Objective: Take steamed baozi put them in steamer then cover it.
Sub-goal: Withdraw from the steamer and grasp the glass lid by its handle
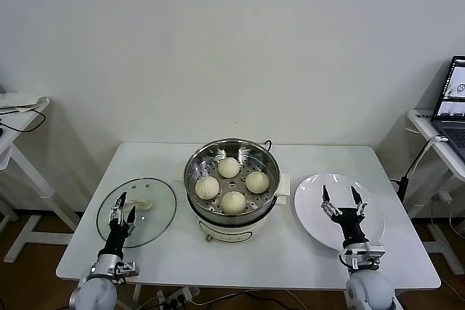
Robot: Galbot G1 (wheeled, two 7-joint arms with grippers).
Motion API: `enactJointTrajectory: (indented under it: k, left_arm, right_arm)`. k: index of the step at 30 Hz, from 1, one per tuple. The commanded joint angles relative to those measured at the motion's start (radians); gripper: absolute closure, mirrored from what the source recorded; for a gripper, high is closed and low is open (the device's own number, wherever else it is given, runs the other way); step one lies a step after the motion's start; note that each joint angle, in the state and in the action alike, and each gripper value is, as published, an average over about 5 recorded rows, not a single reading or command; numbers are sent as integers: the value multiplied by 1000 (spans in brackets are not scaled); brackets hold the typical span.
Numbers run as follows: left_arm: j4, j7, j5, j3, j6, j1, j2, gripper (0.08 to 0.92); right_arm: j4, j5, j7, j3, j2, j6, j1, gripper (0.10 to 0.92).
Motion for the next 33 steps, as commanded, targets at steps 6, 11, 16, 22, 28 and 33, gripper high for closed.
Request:
enactJointTrajectory:
  k: [6,11,16,22,28,33]
  left_arm:
    - [63,11,22,5,16,-63,-1,177]
    - [64,15,18,9,21,-75,-5,177]
    - [53,24,5,19,30,-80,-5,177]
    - [59,32,2,27,39,-100,-6,177]
    - [80,56,0,39,59,-120,-4,178]
    - [101,81,0,44,75,-134,-1,229]
  right_arm:
    - [-5,-20,-11,8,20,6,-14,203]
    - [-6,-28,-12,6,26,8,-14,203]
    - [-10,-33,-13,6,26,9,-12,203]
    - [-11,-38,-14,6,29,11,-14,203]
    - [-10,-43,-13,6,30,12,-14,203]
    - [-3,-44,-11,6,30,12,-14,203]
